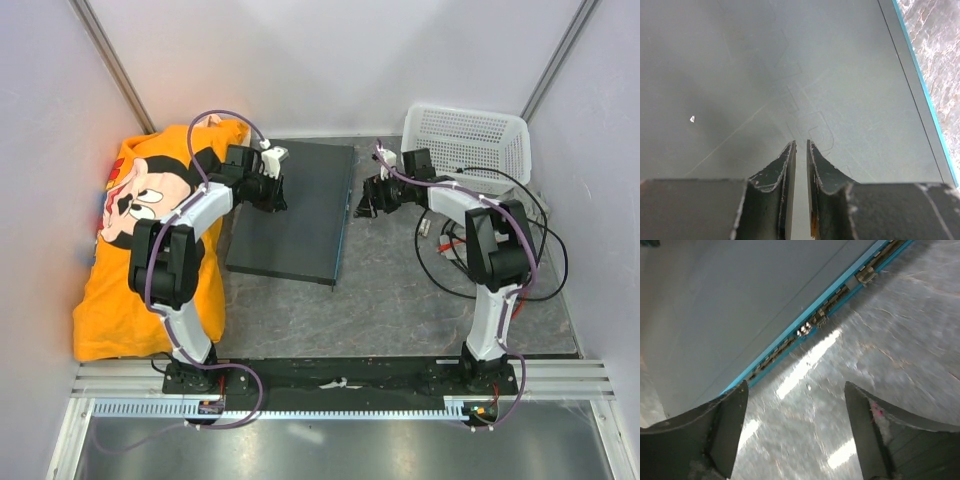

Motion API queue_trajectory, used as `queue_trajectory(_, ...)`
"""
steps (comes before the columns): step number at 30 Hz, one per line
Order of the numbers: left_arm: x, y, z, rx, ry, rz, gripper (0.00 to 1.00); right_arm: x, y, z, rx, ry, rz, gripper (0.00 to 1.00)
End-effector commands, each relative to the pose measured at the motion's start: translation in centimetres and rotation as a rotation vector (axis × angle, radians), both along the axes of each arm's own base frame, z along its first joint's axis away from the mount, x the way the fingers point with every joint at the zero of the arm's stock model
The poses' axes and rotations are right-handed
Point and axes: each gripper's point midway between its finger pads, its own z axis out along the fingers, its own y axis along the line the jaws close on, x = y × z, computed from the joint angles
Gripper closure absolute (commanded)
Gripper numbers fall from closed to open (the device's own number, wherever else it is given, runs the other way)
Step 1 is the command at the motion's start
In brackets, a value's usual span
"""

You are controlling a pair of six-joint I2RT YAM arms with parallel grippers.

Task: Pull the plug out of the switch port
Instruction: Place the plug at the center of the board.

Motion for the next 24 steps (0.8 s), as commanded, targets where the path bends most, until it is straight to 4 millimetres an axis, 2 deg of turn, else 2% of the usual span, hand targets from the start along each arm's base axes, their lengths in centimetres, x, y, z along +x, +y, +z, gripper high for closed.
queue_trajectory(1, -0.4, 0.3, -0.4, 0.042, 0.016, -0.048, 0.78, 0.5, 2.2, 0.6, 0.173, 0.058, 0.031, 0.21)
queue_trajectory(2, -0.5, 0.5, -0.7, 0.05, 0.022, -0.049, 0.78, 1.4, 2.5, 1.2, 0.205, 0.004, 0.024, 0.23)
queue_trajectory(4, -0.8, 0.9, -1.0, 0.065, 0.033, -0.048, 0.78, 1.2, 2.8, 0.1, 0.232, 0.056, -0.026, 0.31)
queue_trajectory(5, -0.8, 1.0, -1.2, 0.07, 0.04, -0.046, 0.78, 1.8, 3.0, 0.4, 0.253, 0.027, -0.03, 0.33)
queue_trajectory(6, -0.8, 1.2, -1.4, 0.077, 0.045, -0.04, 0.78, 1.7, 3.2, -0.4, 0.249, 0.025, -0.018, 0.35)
queue_trajectory(7, -0.8, 1.4, -1.5, 0.082, 0.049, -0.039, 0.78, 2.2, 3.3, -0.5, 0.222, -0.014, -0.001, 0.38)
queue_trajectory(9, -1.1, 1.6, -1.7, 0.094, 0.058, -0.043, 0.78, 2.4, 3.0, -2.2, 0.126, -0.076, 0.037, 0.39)
queue_trajectory(10, -1.1, 1.7, -1.8, 0.1, 0.059, -0.044, 0.78, 2.8, 3.0, -2.1, 0.112, -0.1, 0.05, 0.39)
queue_trajectory(12, -1.3, 1.8, -1.9, 0.113, 0.066, -0.052, 0.78, 3.1, 2.6, -3.3, 0.063, -0.113, 0.072, 0.4)
queue_trajectory(15, -1.3, 2.2, -2.0, 0.129, 0.064, -0.049, 0.78, 3.8, 3.0, -3.1, 0.05, -0.156, 0.118, 0.43)
queue_trajectory(17, -1.1, 2.4, -1.9, 0.137, 0.06, -0.041, 0.78, 4.7, 3.5, -2.2, 0.037, -0.21, 0.149, 0.44)
queue_trajectory(18, -1.1, 2.4, -1.9, 0.138, 0.063, -0.036, 0.78, 4.5, 3.9, -2.5, 0.03, -0.201, 0.169, 0.44)
queue_trajectory(19, -1.1, 2.4, -1.9, 0.136, 0.063, -0.034, 0.78, 4.7, 4.3, -1.8, 0.024, -0.208, 0.195, 0.44)
queue_trajectory(21, -1.1, 2.3, -1.6, 0.13, 0.059, -0.034, 0.78, 4.9, 4.8, -2.3, -0.01, -0.226, 0.249, 0.45)
queue_trajectory(22, -1.1, 2.3, -1.6, 0.129, 0.059, -0.036, 0.78, 5.0, 5.1, -1.6, -0.022, -0.225, 0.271, 0.45)
queue_trajectory(24, -1.2, 2.4, -1.7, 0.131, 0.061, -0.033, 0.78, 5.1, 5.4, -2.0, -0.069, -0.256, 0.331, 0.45)
